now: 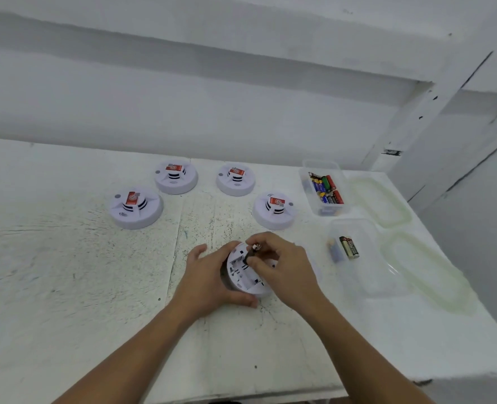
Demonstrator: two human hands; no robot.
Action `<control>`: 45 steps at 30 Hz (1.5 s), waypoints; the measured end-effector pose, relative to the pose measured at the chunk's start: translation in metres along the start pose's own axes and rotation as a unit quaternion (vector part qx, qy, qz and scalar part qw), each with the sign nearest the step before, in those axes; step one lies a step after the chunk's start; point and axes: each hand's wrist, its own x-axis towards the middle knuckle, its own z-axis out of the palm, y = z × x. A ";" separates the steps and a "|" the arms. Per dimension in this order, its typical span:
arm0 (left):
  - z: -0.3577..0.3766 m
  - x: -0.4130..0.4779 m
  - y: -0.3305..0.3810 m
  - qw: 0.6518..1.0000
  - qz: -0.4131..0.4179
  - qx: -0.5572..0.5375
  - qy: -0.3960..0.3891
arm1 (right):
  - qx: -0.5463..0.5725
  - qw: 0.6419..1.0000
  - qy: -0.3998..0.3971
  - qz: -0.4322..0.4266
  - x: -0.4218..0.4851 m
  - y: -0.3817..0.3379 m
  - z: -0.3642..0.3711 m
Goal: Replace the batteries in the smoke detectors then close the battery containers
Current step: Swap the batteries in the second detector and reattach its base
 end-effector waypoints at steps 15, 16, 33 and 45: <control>-0.017 0.002 -0.009 0.994 -0.003 -0.066 -0.083 | -0.090 0.991 -0.052 -0.081 -0.022 0.010 0.003; -0.019 0.002 -0.010 0.994 -0.002 -0.066 -0.092 | -0.103 0.989 -0.066 -0.086 -0.022 0.010 0.001; -0.010 0.000 -0.016 0.998 0.059 -0.030 -0.021 | -0.062 0.994 -0.069 -0.052 -0.031 0.017 0.002; -0.007 0.005 -0.025 0.997 0.067 -0.018 -0.030 | -0.059 0.997 -0.033 -0.024 -0.029 0.019 0.010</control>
